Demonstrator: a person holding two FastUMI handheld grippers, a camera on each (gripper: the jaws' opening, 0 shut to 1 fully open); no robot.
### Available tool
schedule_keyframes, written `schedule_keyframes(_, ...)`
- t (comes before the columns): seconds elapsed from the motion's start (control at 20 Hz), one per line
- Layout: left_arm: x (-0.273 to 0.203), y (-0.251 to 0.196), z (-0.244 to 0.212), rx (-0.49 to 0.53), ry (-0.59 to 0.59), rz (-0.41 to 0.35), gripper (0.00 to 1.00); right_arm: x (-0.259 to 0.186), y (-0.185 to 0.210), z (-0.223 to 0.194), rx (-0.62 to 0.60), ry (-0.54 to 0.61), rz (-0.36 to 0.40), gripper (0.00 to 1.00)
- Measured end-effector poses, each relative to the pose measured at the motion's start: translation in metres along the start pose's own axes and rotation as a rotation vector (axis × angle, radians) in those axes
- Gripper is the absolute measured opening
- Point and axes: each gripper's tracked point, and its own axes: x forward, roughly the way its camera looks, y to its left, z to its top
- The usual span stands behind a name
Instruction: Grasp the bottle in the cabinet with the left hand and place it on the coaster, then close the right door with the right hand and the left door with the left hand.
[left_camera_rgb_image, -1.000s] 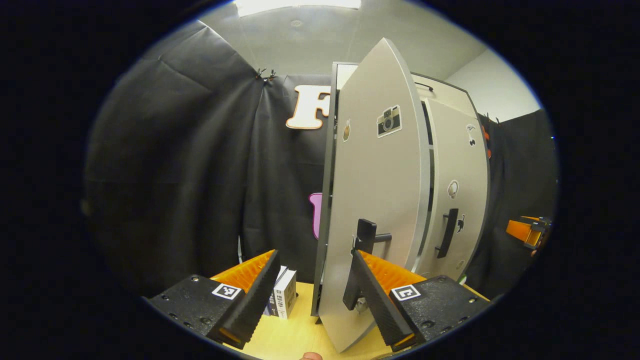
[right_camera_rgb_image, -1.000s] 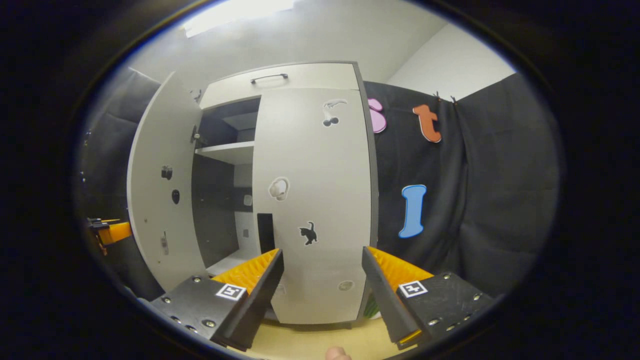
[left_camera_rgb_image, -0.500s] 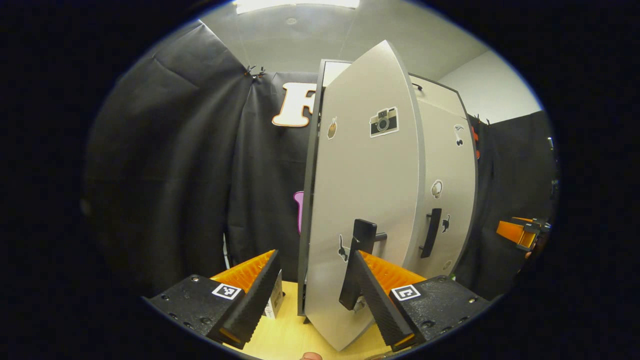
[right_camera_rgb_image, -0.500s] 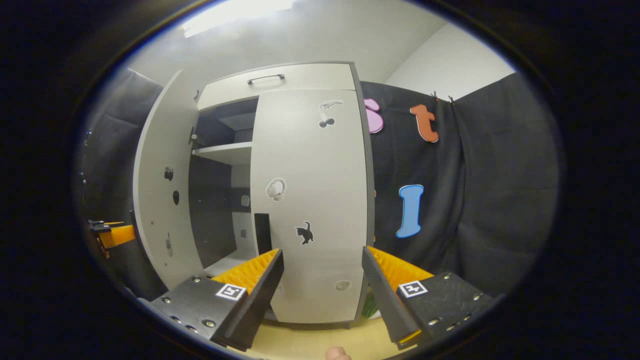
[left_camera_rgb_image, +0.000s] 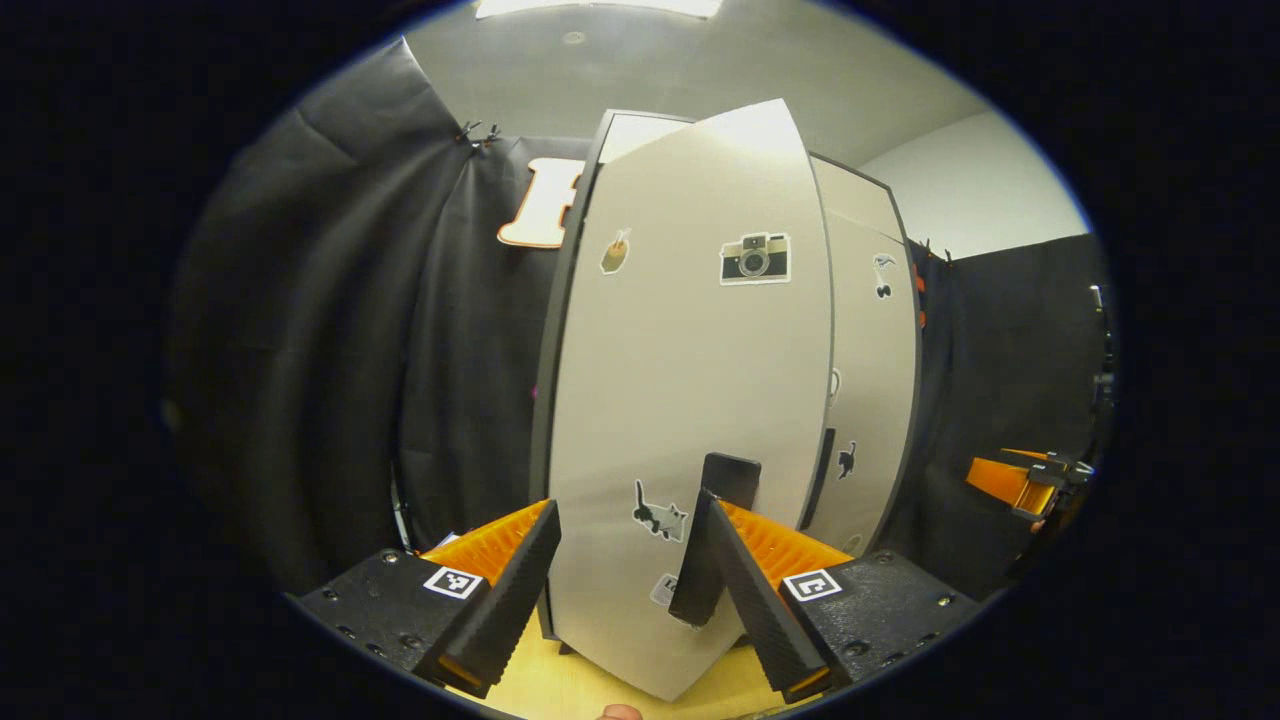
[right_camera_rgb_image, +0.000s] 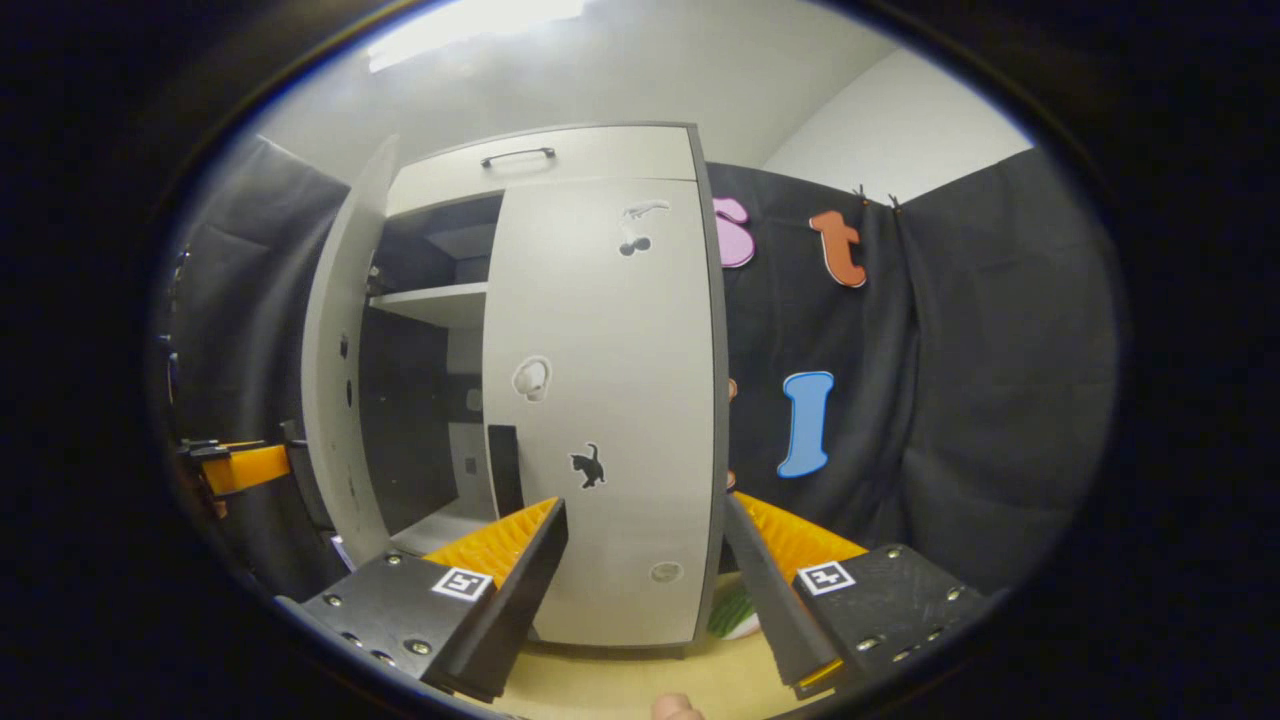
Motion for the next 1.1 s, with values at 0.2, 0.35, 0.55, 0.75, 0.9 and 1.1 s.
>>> schedule_keyframes(0.2,0.011,-0.018,-0.001,0.019,-0.001,-0.032,0.94,0.003,-0.007,0.0,-0.001,-0.003,-0.012,0.92)
schedule_keyframes(0.35,0.017,-0.025,-0.003,0.008,-0.002,-0.046,0.94,0.006,-0.011,0.0,-0.002,-0.004,-0.015,0.92)
schedule_keyframes(0.55,0.022,-0.029,-0.001,0.002,-0.006,-0.048,0.94,0.008,-0.012,0.0,-0.002,-0.006,-0.013,0.92)
schedule_keyframes(0.75,0.026,-0.035,-0.001,-0.001,-0.005,-0.053,0.94,0.007,-0.012,0.0,-0.005,-0.012,-0.009,0.93)
schedule_keyframes(0.9,0.029,-0.04,0.001,0.004,-0.006,-0.06,0.94,0.008,-0.014,-0.001,-0.007,-0.014,-0.01,0.92)
schedule_keyframes(1.1,0.028,-0.043,0.001,0.023,-0.008,-0.063,0.94,0.007,-0.017,-0.002,-0.005,-0.013,-0.013,0.95)
